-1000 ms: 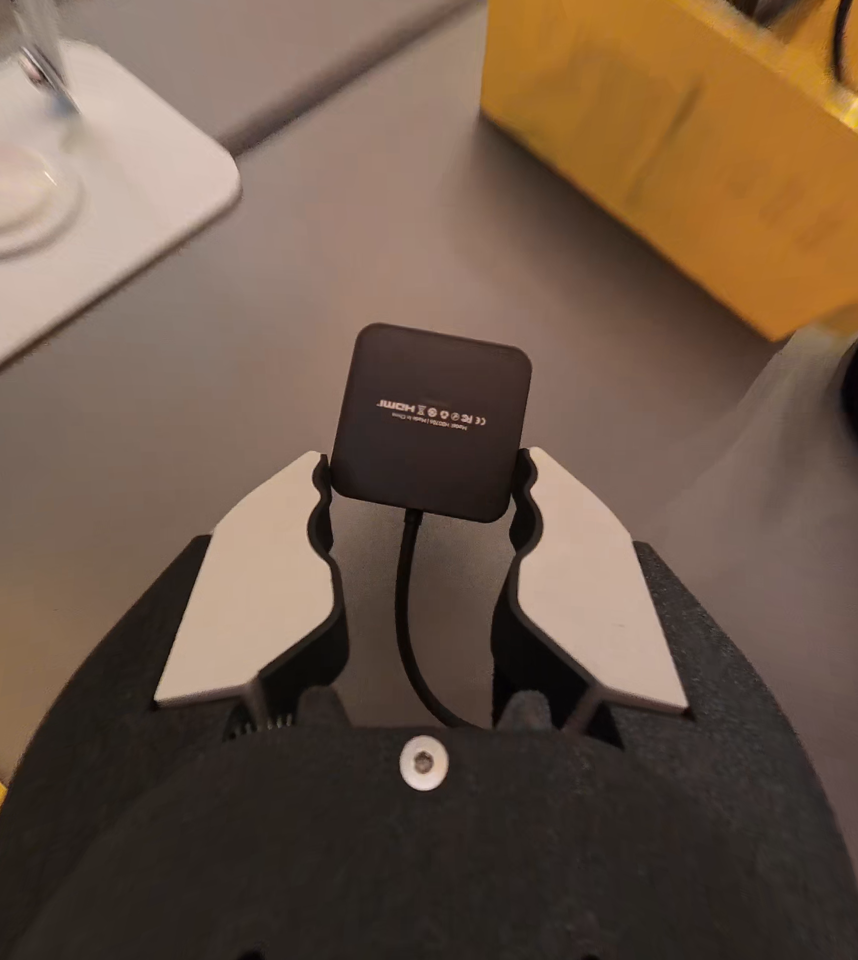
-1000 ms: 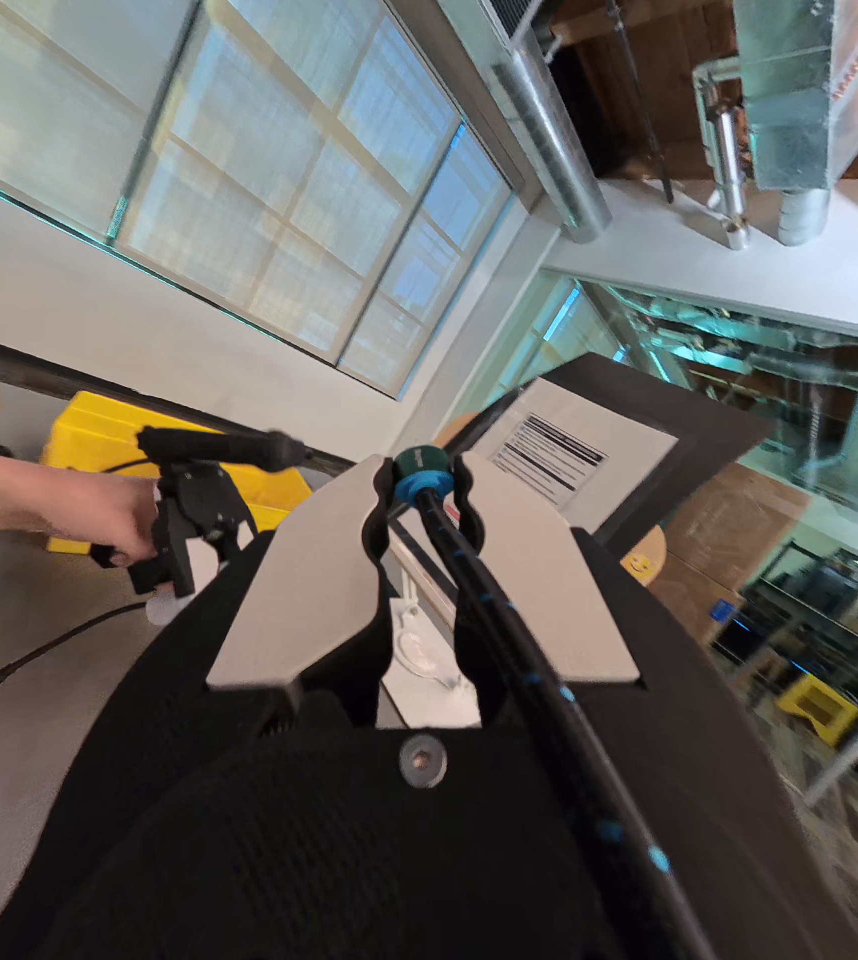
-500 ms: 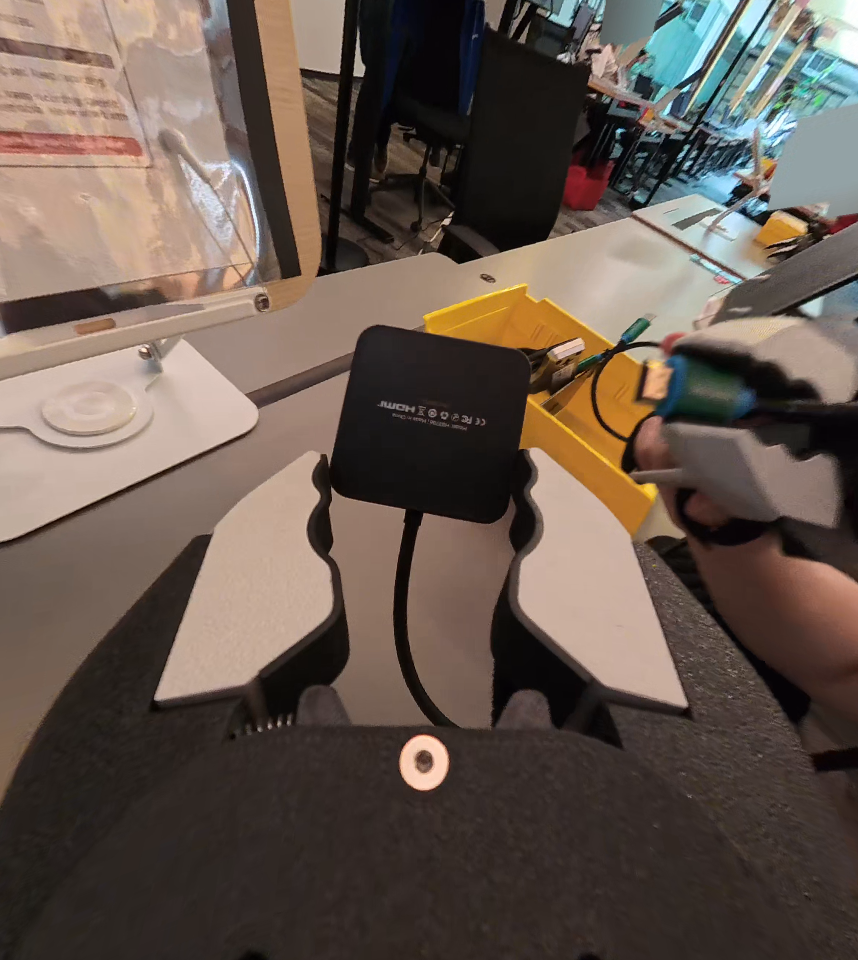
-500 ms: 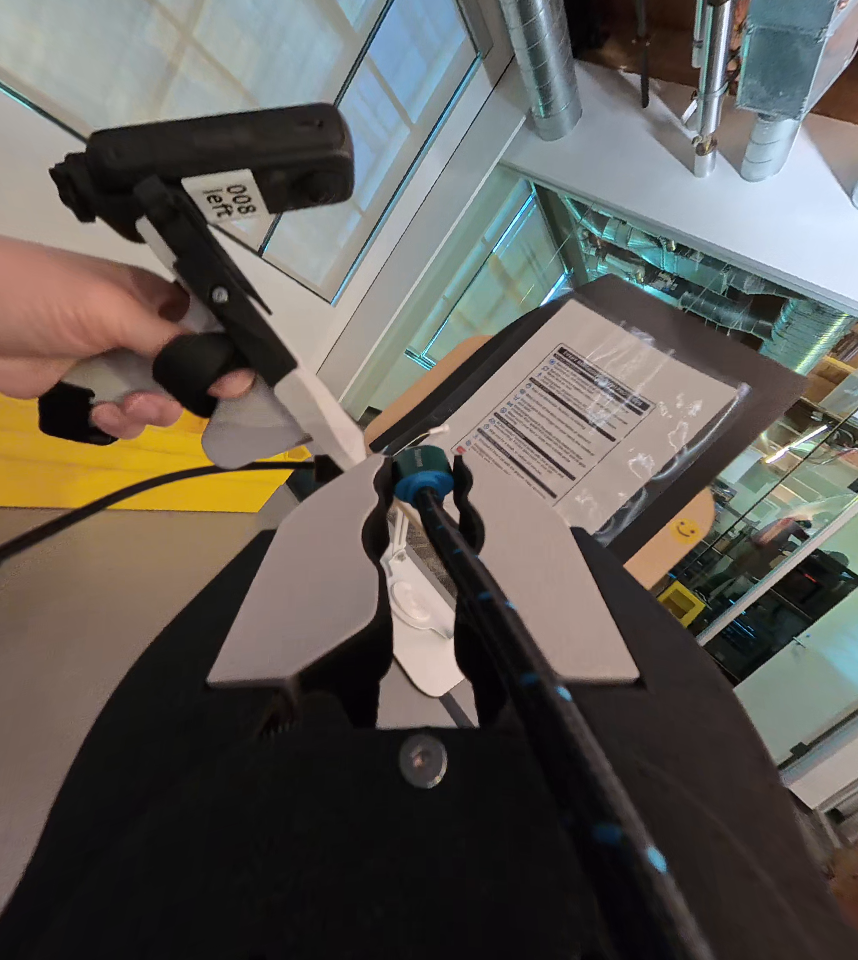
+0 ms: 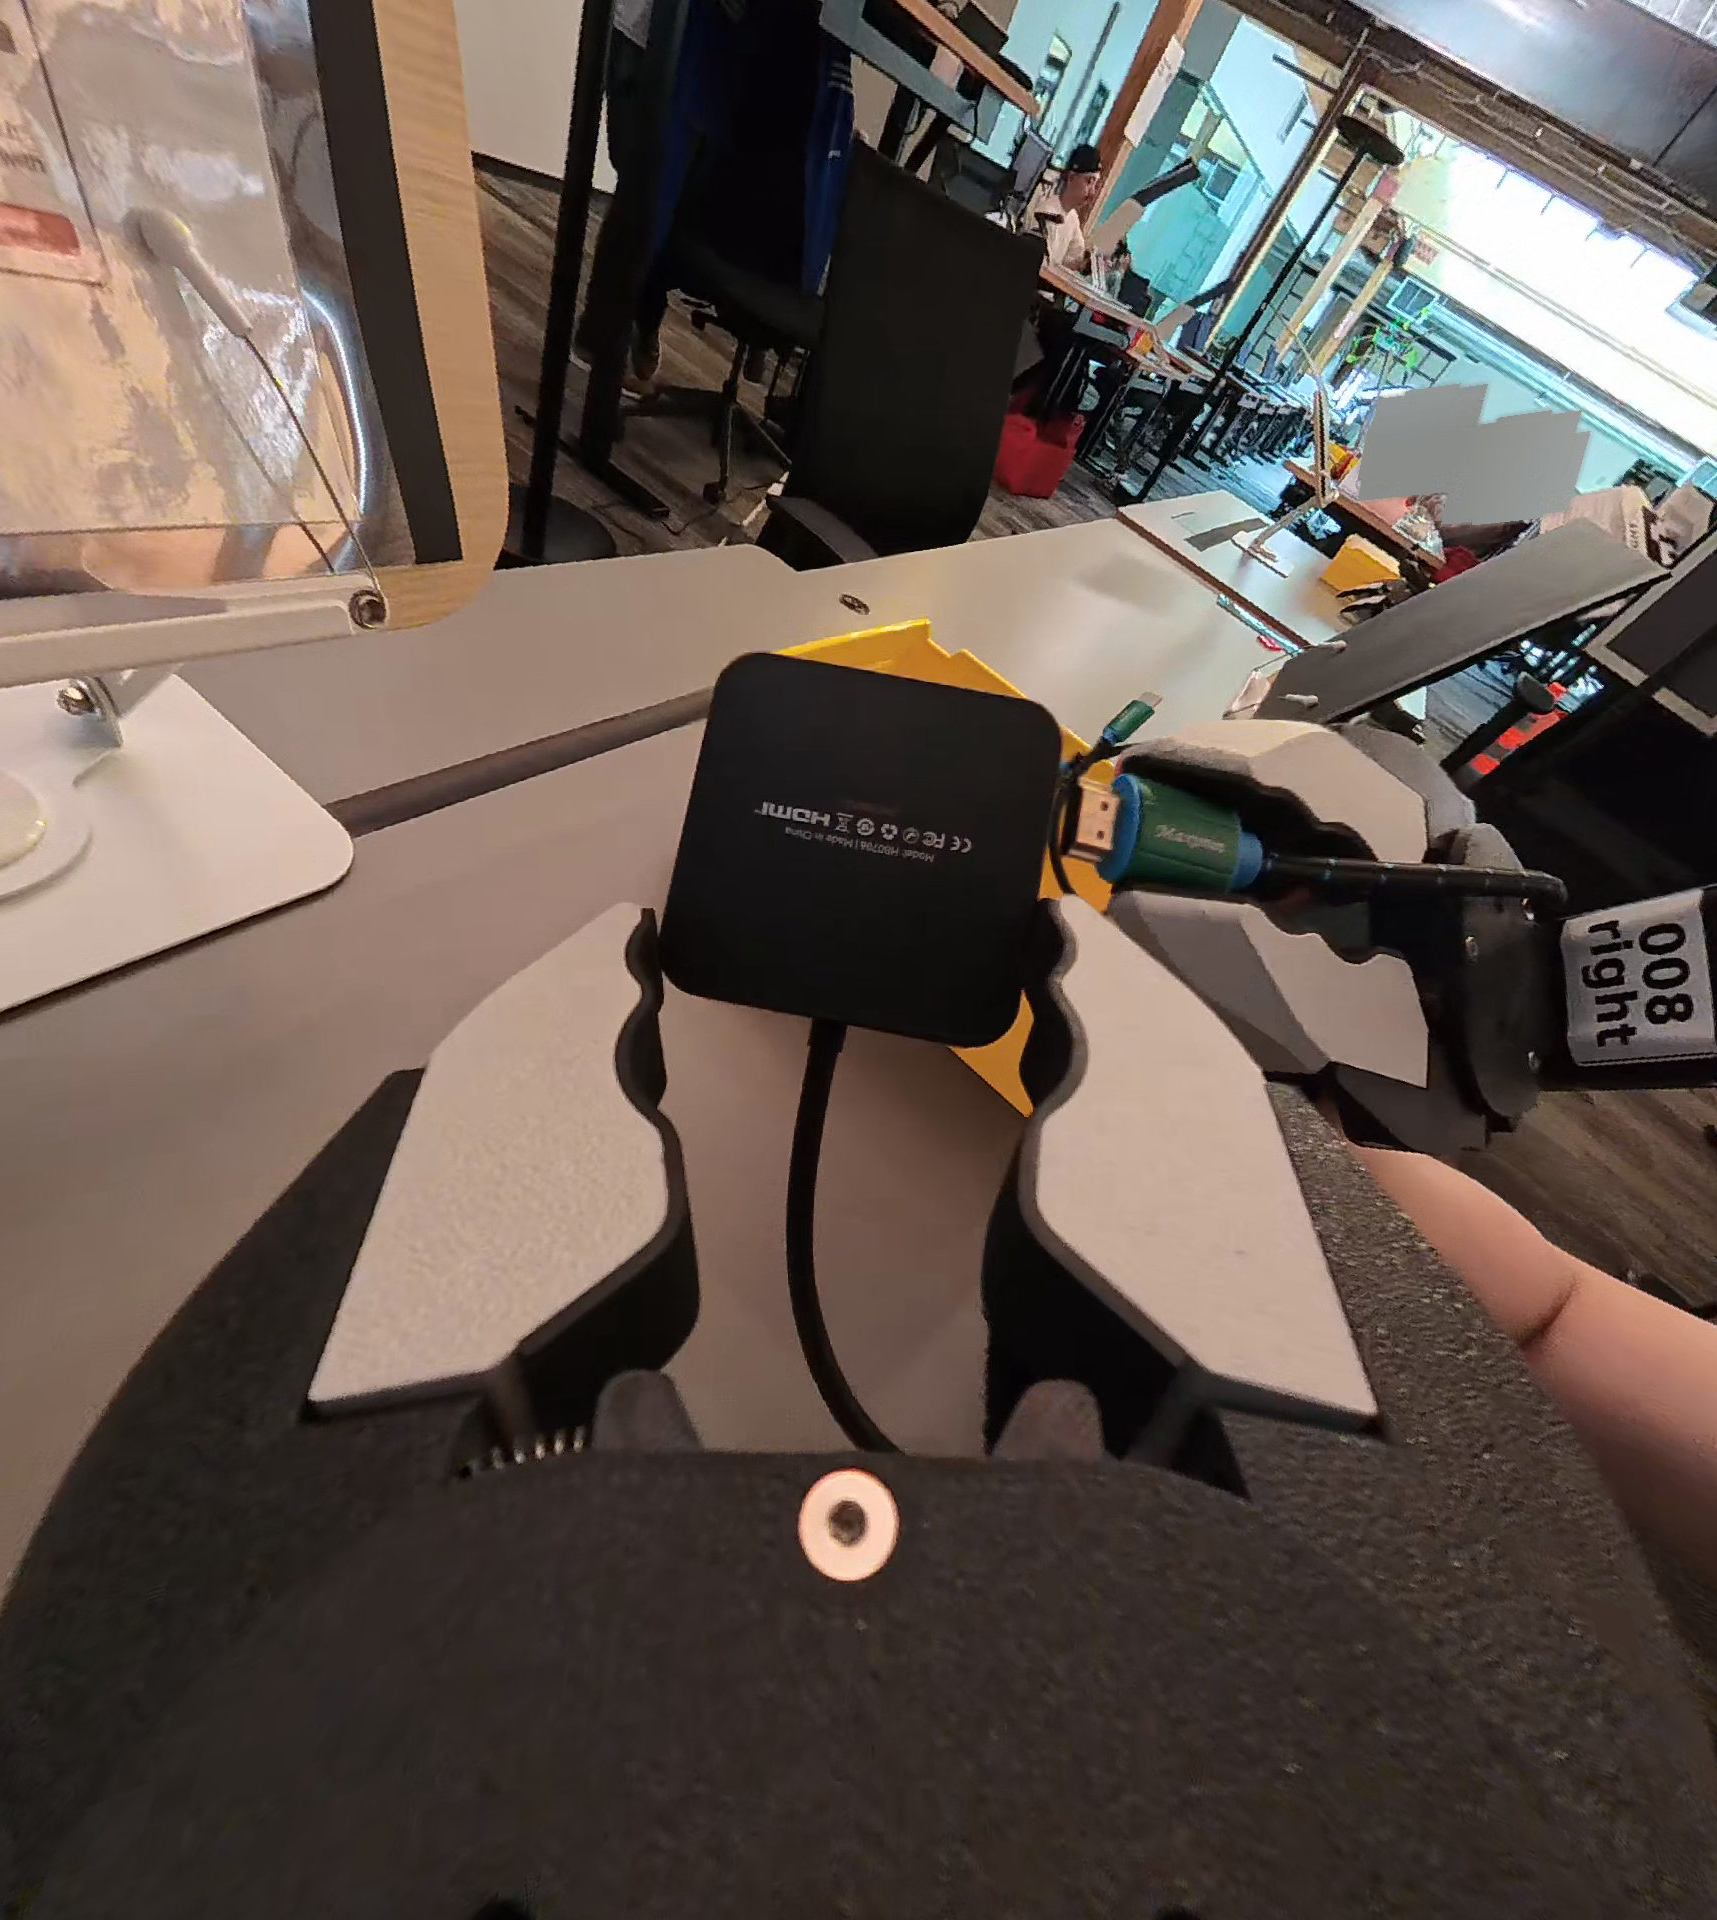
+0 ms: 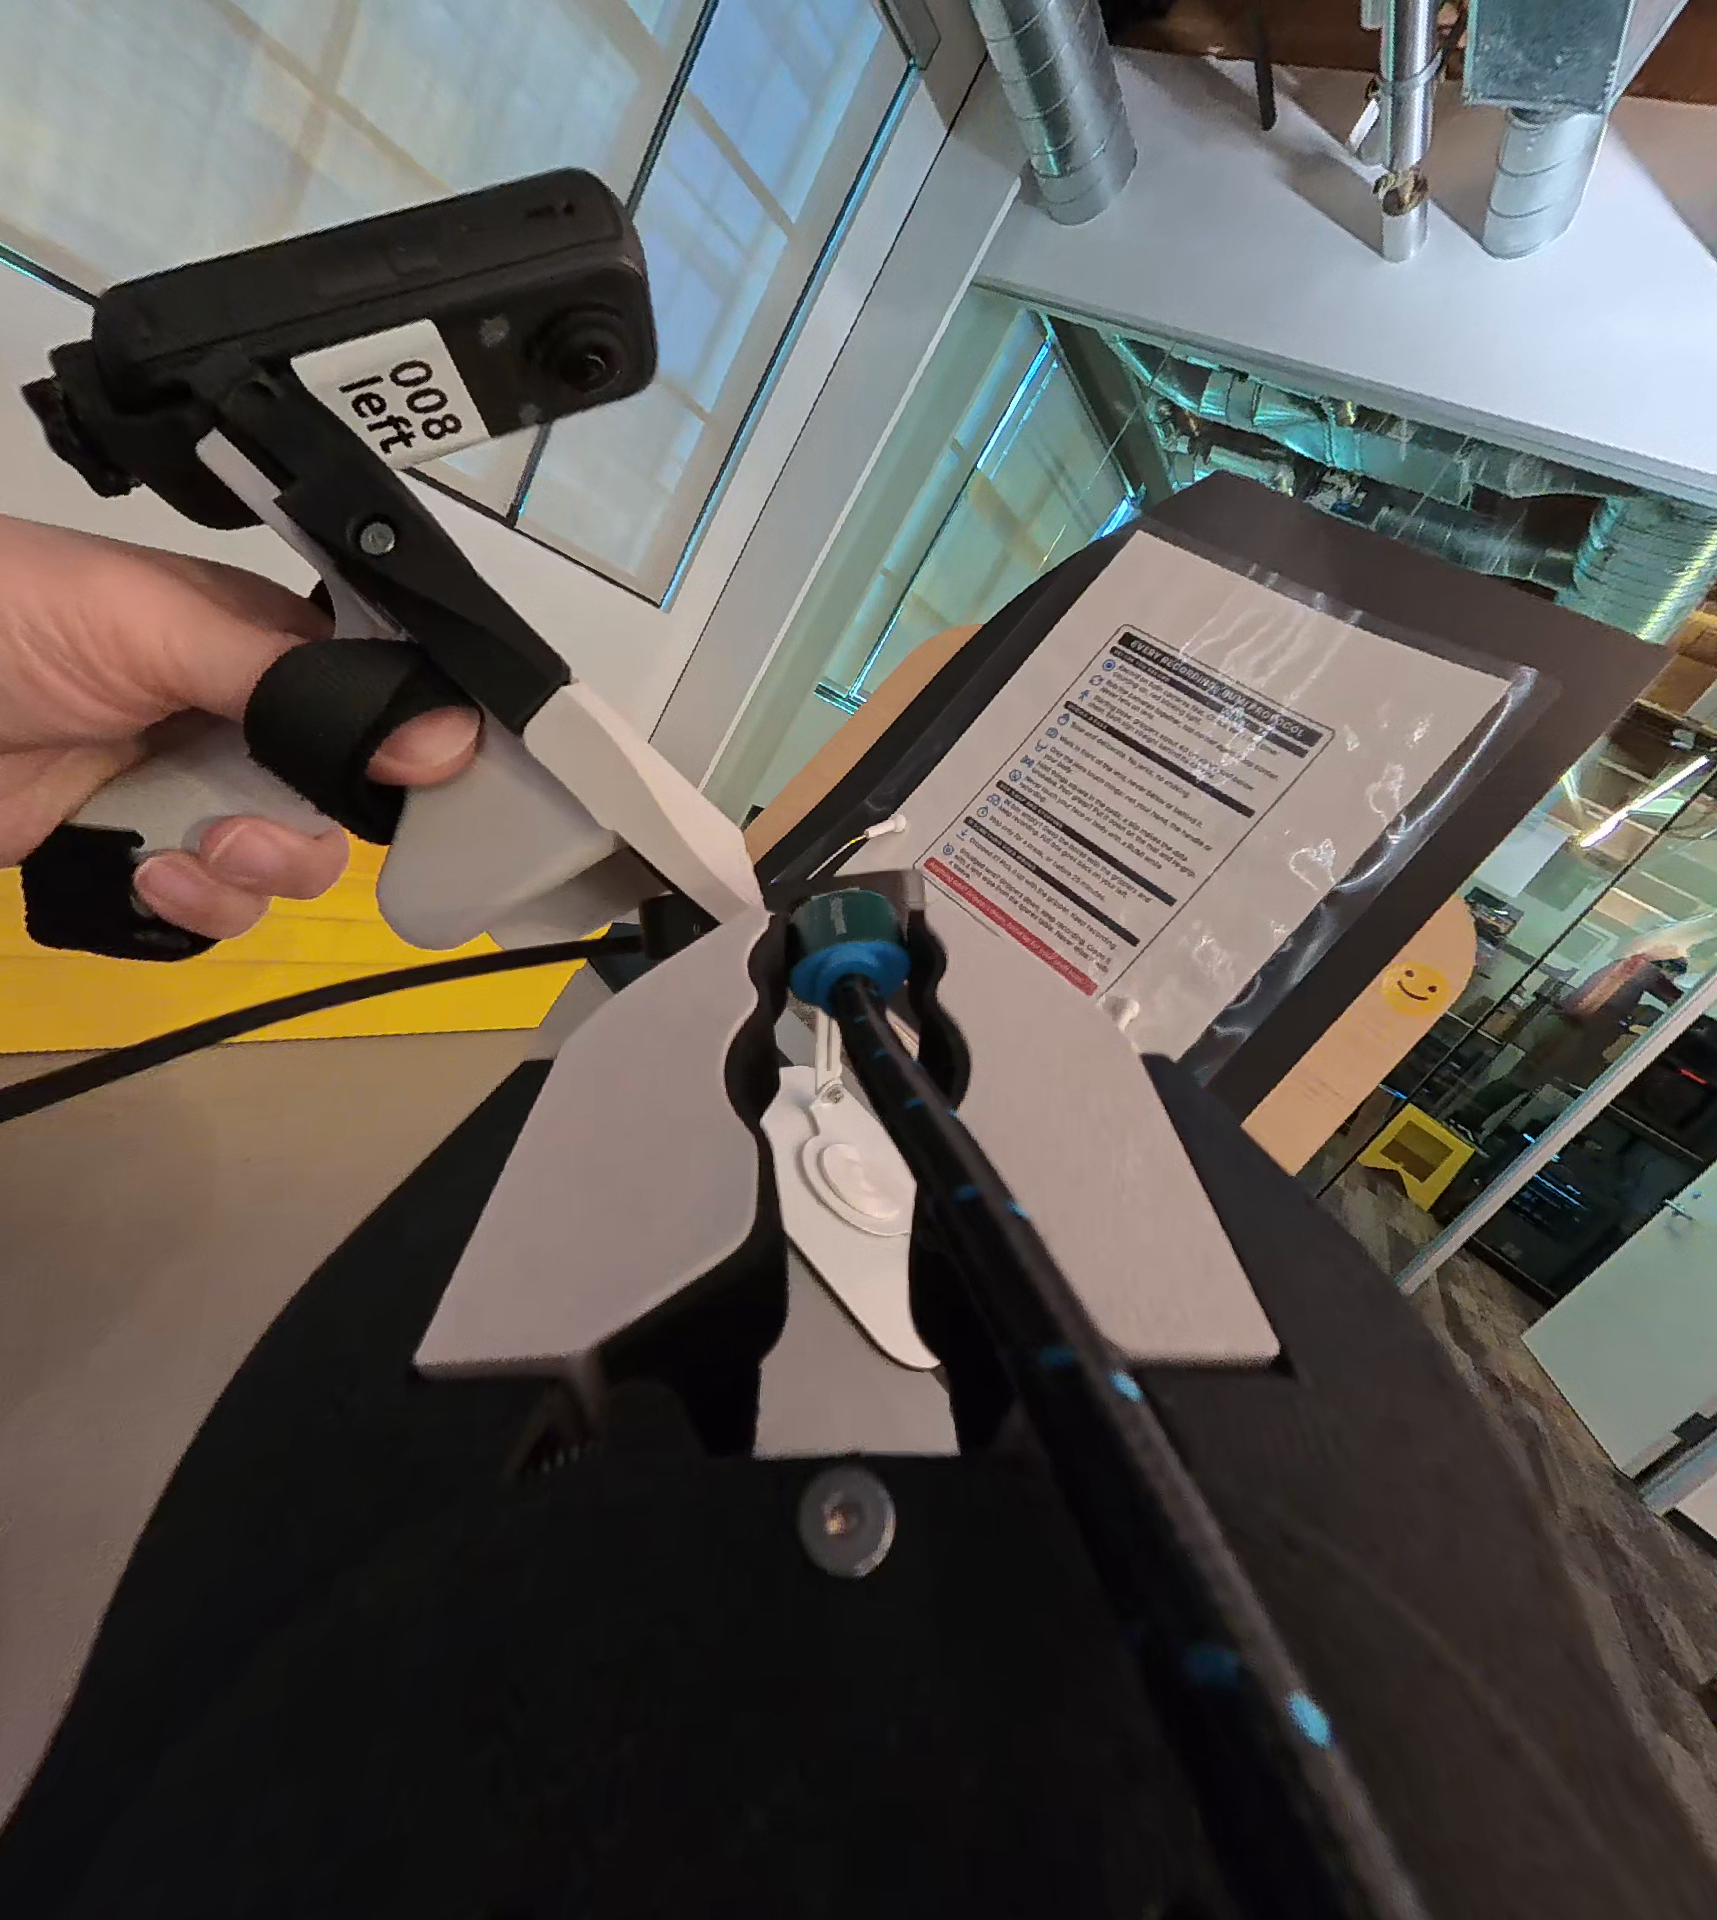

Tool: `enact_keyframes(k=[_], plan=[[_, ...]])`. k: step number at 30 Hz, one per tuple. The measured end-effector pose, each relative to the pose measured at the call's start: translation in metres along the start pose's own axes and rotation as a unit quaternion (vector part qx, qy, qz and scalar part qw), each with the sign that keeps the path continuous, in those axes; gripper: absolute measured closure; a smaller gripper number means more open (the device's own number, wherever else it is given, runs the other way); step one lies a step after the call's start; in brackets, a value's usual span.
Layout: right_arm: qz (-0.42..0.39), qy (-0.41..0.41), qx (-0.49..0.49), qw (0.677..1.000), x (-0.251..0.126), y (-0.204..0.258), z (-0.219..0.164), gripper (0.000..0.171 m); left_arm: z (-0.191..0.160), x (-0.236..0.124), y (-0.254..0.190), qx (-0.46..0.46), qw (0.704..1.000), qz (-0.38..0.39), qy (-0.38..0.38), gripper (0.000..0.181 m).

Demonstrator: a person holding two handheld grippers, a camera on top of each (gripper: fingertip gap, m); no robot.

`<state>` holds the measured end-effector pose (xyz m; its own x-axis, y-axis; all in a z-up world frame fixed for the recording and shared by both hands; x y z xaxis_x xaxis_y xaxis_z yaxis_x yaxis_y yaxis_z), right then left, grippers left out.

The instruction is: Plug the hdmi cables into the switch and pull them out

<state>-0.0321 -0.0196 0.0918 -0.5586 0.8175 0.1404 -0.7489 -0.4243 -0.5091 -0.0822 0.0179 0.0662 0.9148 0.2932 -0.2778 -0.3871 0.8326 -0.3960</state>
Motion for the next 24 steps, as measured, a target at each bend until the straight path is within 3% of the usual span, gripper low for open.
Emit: enact_keyframes(k=[1, 12, 24], plan=[[-0.001, 0.001, 0.002, 1.0, 0.0, -0.001, 0.0, 0.148, 0.001, 0.0, 0.0, 0.001, 1.0, 0.002, -0.004, 0.114], [0.003, 0.004, 0.021, 1.0, 0.001, -0.001, -0.002, 0.148, 0.002, 0.003, -0.004, 0.009, 1.0, 0.007, -0.014, 0.114], [-0.014, -0.012, 0.015, 1.0, -0.003, -0.005, 0.003, 0.148, 0.01, 0.0, -0.012, 0.119, 0.989, 0.079, -0.033, 0.114]])
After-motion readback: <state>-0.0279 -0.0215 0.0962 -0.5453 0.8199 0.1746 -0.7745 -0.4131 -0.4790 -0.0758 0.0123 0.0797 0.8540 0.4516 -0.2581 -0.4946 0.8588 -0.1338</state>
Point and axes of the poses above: each gripper's, where its closed fingertips meet, x out along the fingers, z out of its top, y = z × x across the jaws, the point moved 2 cm from there along -x, back along the fingers, and after that the axes turned 4 degrees about y, right-handed, at the moved point
